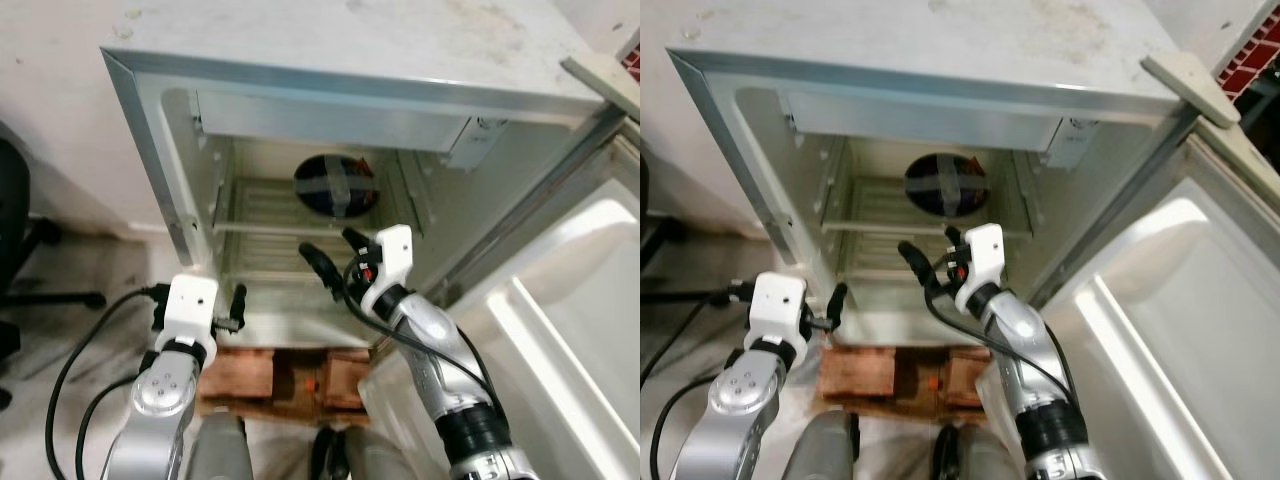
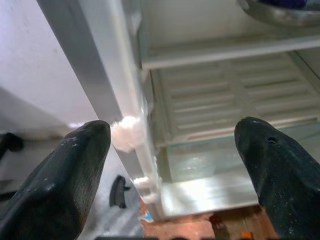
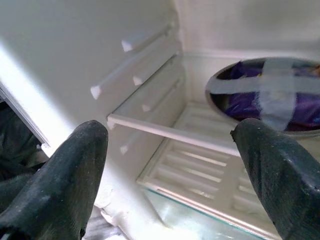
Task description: Restocking fridge
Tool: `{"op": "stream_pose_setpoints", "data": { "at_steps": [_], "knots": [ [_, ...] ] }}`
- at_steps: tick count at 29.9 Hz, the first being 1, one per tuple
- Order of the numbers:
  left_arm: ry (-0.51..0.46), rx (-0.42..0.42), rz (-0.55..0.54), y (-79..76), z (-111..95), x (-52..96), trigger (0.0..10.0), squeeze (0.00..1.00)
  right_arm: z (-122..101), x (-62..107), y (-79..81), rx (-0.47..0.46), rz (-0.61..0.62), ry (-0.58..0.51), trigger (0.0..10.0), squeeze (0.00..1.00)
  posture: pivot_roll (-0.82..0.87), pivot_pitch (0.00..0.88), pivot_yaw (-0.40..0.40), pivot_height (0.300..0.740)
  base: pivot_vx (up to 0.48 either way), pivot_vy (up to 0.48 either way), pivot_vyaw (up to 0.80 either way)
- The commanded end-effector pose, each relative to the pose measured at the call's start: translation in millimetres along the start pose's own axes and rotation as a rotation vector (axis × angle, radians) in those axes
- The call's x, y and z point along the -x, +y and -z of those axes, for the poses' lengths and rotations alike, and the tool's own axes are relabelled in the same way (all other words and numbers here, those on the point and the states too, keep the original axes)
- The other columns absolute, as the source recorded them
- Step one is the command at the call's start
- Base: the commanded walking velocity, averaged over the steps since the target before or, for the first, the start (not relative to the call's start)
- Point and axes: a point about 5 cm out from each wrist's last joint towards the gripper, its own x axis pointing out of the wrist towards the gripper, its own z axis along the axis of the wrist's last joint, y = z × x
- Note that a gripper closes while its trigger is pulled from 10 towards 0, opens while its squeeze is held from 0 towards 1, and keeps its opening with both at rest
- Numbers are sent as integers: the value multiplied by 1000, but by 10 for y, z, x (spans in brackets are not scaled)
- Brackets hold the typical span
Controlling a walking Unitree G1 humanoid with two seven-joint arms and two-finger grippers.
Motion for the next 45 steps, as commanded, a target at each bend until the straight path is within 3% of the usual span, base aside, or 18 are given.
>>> {"op": "stream_pose_setpoints", "data": {
  "at_steps": [1, 29, 45],
  "knots": [
    [5, -5, 25, -29, 20, -12, 10000, 0, -17, 64, -14, 11, 9, 9, 10000, 0, 213, 68, -99, 740, -311, 0, 0],
    [-7, -17, 46, -44, 23, -64, 10000, 0, 23, 128, 14, 7, 15, 72, 10000, 0, 207, 56, -93, 740, -273, 0, 0],
    [-17, -30, 66, -56, 11, -131, 10000, 0, 15, 163, -119, 32, 95, 64, 10000, 0, 193, 29, -72, 740, -269, 0, 0]
  ]
}}
